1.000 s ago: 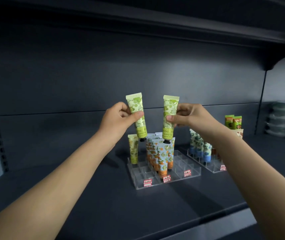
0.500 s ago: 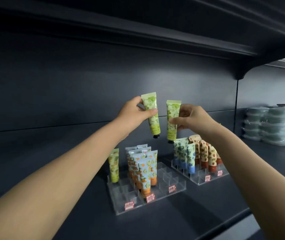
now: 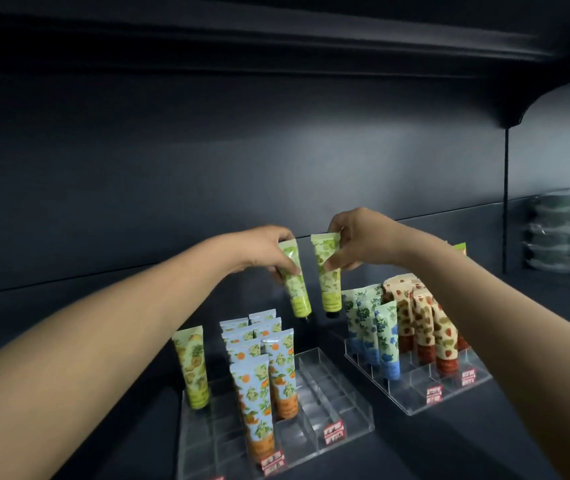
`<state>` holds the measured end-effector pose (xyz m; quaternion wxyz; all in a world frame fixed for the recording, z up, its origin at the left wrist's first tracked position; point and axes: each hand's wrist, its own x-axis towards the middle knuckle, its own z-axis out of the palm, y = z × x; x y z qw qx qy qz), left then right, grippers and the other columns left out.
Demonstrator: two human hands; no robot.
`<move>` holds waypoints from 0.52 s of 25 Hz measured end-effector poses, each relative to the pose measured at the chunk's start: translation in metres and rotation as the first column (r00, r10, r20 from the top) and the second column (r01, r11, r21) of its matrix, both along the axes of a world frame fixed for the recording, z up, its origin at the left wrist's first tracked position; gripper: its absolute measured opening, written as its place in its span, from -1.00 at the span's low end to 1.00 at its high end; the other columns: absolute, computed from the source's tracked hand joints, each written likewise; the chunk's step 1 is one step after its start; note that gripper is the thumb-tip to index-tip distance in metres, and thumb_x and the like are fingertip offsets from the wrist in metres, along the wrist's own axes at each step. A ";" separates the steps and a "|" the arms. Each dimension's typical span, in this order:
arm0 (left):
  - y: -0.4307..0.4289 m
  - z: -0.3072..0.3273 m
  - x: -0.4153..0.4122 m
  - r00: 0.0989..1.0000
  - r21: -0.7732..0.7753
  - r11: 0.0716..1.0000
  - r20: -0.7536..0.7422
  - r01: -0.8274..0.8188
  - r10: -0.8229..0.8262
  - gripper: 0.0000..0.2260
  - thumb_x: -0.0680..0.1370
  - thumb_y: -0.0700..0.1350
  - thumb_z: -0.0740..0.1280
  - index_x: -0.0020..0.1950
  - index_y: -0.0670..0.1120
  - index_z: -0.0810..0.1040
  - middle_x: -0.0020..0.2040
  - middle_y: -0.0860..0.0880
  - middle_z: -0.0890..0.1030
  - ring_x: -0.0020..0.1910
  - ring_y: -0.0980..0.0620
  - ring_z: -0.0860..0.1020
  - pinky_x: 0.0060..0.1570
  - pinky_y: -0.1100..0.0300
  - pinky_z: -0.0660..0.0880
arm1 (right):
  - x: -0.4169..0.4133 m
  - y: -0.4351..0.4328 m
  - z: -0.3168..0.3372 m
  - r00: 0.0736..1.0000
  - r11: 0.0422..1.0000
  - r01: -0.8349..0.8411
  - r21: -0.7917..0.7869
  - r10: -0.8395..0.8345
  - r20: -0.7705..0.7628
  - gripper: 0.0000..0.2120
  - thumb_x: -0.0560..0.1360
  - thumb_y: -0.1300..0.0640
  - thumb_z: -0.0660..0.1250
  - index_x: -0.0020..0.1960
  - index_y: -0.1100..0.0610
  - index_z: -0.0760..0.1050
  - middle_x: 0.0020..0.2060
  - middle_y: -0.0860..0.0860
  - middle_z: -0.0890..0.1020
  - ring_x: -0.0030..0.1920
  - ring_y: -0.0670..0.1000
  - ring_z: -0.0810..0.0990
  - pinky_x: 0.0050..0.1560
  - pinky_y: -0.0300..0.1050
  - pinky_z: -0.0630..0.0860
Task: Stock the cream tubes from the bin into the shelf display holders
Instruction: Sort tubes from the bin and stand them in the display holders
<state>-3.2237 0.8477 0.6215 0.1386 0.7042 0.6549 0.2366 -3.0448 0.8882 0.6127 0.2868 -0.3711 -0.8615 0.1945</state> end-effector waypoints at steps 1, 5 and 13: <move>0.005 -0.004 -0.002 0.999 -0.006 1.000 -0.052 0.000 0.000 -0.79 0.41 -0.23 0.46 -0.05 -0.13 0.48 -0.27 0.02 0.57 -0.47 0.20 0.55 -0.44 0.45 0.41 | -0.003 0.005 -0.002 0.999 1.000 -0.007 0.024 0.006 0.046 -0.70 0.31 0.20 0.54 -0.08 0.20 0.46 -0.22 0.18 0.68 -0.25 0.13 0.66 -0.08 0.00 0.63; 0.017 -0.014 -0.008 0.976 -0.032 0.999 -0.215 -0.014 0.007 -0.79 0.38 -0.14 0.50 -0.31 -0.08 0.47 -0.43 0.09 0.46 -0.51 0.26 0.43 -0.49 0.43 0.27 | -0.009 0.018 -0.007 0.989 0.996 -0.019 0.084 0.007 0.146 -0.71 0.31 0.08 0.53 -0.15 0.14 0.45 -0.30 0.03 0.69 -0.36 -0.13 0.56 -0.31 -0.20 0.40; 0.032 -0.026 -0.006 0.906 -0.173 0.984 -0.422 -0.048 -0.029 -0.62 0.38 -0.06 0.49 -0.45 -0.06 0.31 -0.50 0.04 0.30 -0.49 0.09 0.23 -0.44 0.23 0.14 | -0.020 0.038 -0.016 0.957 0.992 -0.071 0.108 0.037 0.289 -0.69 0.33 0.06 0.52 -0.07 0.03 0.43 -0.22 0.01 0.69 -0.29 -0.19 0.53 -0.27 -0.21 0.36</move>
